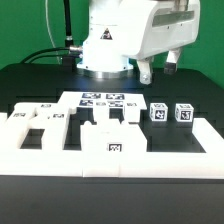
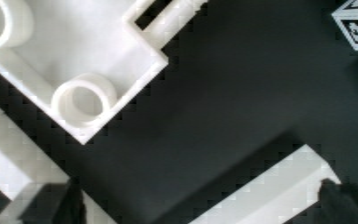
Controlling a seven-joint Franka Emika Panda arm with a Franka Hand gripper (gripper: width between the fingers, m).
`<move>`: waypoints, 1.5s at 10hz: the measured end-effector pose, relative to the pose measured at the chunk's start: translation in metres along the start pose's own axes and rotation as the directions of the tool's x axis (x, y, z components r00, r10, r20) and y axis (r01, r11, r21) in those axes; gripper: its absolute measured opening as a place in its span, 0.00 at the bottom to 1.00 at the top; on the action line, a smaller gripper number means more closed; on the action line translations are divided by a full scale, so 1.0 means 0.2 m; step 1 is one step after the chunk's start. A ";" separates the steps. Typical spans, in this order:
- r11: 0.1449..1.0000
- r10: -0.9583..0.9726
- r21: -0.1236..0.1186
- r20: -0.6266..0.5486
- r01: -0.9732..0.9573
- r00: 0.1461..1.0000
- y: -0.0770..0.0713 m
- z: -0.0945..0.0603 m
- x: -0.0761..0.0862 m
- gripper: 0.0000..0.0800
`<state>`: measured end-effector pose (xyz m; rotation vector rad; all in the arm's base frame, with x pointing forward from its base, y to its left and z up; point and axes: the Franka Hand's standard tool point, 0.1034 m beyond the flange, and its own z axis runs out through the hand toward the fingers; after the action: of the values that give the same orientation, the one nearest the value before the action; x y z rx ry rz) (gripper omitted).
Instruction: Assemble chair
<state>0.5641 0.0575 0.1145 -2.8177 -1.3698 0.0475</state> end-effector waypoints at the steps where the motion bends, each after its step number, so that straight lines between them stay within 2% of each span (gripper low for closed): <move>1: 1.000 0.000 0.000 0.000 0.000 1.000 0.00 0.00 0.00 0.81; 4: 1.000 0.000 0.002 0.000 0.000 1.000 0.00 0.01 -0.01 0.81; 6: 0.999 -0.033 0.009 0.005 0.033 0.999 0.06 0.12 -0.08 0.81; 8: 0.996 -0.089 0.019 0.004 0.089 0.996 0.16 0.24 -0.15 0.81; 9: 0.995 -0.094 0.022 0.003 0.094 0.996 0.19 0.26 -0.17 0.81; 11: 0.997 -0.071 0.023 0.003 0.071 0.997 0.19 0.26 -0.16 0.81; 14: 0.987 0.159 0.028 0.008 -0.159 0.987 0.19 0.28 -0.16 0.81; 15: 0.969 0.242 0.043 0.009 -0.242 0.970 0.22 0.33 -0.17 0.81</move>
Offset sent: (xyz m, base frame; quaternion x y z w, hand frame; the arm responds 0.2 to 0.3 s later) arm 0.0000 0.0000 0.0000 0.0000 0.0000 0.0000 1.0000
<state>0.5753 0.0042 0.0480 -2.9313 -1.0032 0.0824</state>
